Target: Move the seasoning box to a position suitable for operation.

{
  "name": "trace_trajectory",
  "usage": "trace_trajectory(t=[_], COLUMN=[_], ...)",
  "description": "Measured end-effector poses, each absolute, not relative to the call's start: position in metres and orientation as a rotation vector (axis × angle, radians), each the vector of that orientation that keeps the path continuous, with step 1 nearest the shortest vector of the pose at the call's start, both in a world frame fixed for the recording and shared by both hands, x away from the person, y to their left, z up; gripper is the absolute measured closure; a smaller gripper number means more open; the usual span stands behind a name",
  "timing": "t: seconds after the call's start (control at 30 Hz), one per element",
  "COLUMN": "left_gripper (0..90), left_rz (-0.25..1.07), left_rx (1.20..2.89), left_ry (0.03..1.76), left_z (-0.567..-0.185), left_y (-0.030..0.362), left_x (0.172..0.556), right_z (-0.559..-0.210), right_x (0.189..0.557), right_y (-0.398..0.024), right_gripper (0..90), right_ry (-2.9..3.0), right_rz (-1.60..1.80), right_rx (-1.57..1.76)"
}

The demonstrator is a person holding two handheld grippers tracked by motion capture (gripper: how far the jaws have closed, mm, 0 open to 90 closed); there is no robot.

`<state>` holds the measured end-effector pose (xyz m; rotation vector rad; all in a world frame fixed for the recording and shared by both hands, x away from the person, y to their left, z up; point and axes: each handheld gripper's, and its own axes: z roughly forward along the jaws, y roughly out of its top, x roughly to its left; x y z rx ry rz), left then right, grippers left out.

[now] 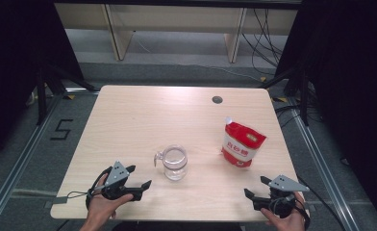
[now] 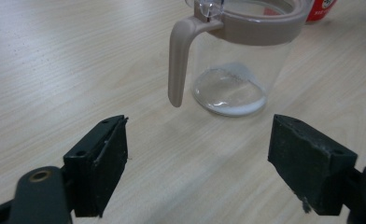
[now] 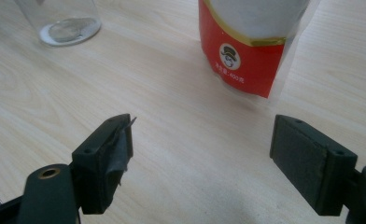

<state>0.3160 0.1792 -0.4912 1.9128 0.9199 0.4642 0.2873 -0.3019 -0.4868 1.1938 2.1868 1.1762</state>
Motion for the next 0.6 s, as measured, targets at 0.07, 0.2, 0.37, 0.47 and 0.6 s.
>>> trace_trajectory(t=[0.07, 0.2, 0.37, 0.47, 0.6], left_gripper=[20.0, 21.0, 22.6, 25.1, 28.9], left_rz=[0.475, 0.485, 0.486, 0.489, 0.498], left_rx=[1.918, 1.906, 1.88, 1.901, 1.899], left_ry=[0.926, 0.932, 0.933, 0.924, 0.913], left_z=[-0.492, -0.492, -0.493, -0.495, -0.494], left_y=[0.178, 0.177, 0.173, 0.167, 0.162], left_x=[0.324, 0.333, 0.345, 0.349, 0.358], right_z=[-0.487, -0.487, -0.487, -0.486, -0.487], right_x=[0.287, 0.287, 0.288, 0.286, 0.287], right_y=[-0.301, -0.301, -0.303, -0.301, -0.302], right_gripper=[22.1, 22.1, 22.1, 22.1, 22.0], right_ry=[2.185, 2.189, 2.185, 2.185, 2.183], right_rz=[1.165, 1.173, 1.168, 1.176, 1.162], right_rx=[1.196, 1.197, 1.177, 1.229, 1.174])
